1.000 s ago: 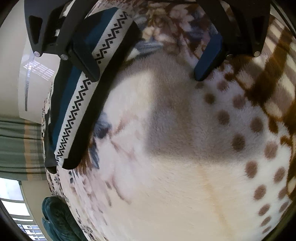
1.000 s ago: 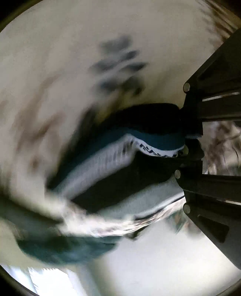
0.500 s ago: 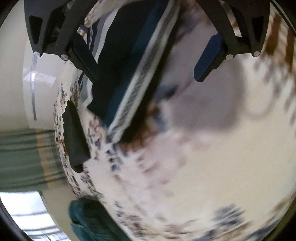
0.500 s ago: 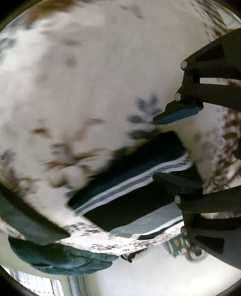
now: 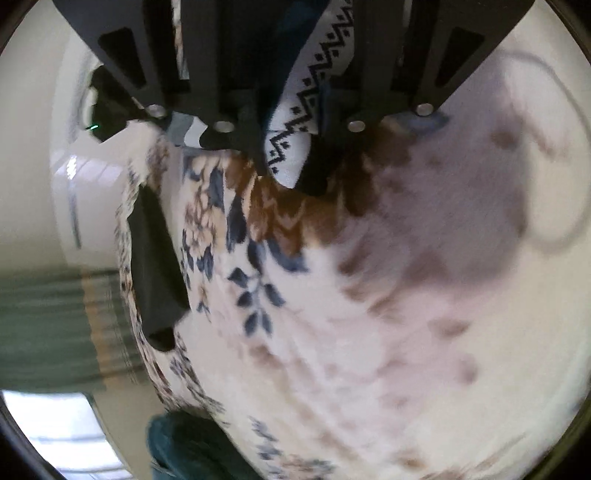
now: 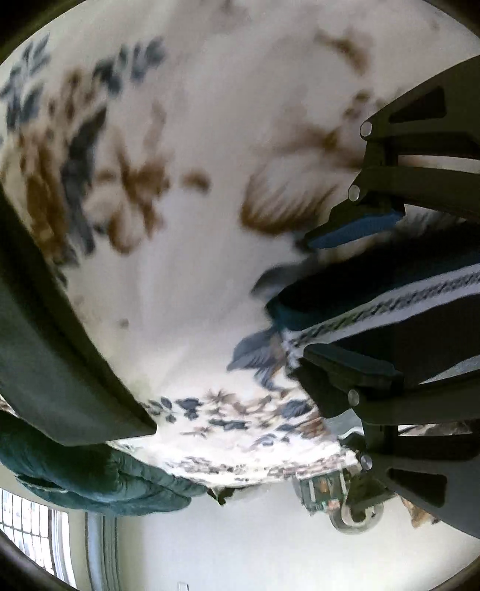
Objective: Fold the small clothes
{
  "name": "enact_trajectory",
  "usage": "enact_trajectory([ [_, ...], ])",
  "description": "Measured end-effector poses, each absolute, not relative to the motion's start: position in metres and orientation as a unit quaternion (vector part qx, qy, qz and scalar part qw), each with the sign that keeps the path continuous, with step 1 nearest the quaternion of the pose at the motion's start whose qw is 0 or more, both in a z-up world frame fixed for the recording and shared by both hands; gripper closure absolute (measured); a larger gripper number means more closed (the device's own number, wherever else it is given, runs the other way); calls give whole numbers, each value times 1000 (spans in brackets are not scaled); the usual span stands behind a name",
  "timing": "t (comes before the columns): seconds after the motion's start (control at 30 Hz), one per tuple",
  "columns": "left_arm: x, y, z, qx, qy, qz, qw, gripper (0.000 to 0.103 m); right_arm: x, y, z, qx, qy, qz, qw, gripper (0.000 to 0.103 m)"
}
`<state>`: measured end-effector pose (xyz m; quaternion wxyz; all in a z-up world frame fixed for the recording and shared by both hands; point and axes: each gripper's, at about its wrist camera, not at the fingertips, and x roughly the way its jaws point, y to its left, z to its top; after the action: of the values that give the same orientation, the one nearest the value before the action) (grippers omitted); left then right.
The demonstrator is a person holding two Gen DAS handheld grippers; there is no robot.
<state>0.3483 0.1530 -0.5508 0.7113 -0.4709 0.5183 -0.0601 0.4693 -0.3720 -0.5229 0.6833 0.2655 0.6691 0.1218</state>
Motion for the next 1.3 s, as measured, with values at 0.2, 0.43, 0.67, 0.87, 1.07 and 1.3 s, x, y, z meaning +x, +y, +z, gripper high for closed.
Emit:
enact_trajectory([
  [0.2, 311, 149, -517, -418, 512, -48, 749, 45, 481, -315, -475, 113, 670, 91, 728, 81],
  [0.43, 285, 140, -526, -408, 518, -29, 751, 45, 491, -147, -436, 28, 698, 292, 654, 53],
  [0.67, 281, 143, -534, -427, 507, -32, 748, 45, 485, -6, -530, -101, 767, 356, 524, 66],
  [0.87, 276, 144, -544, -452, 506, -41, 733, 45, 506, 0, -545, -59, 771, 309, 553, 97],
  [1.07, 277, 144, -540, -451, 518, -46, 725, 45, 502, -17, -534, -48, 775, 327, 539, 83],
  [1.3, 310, 147, -532, -427, 523, -52, 736, 45, 526, -214, -455, 65, 727, 198, 654, 38],
])
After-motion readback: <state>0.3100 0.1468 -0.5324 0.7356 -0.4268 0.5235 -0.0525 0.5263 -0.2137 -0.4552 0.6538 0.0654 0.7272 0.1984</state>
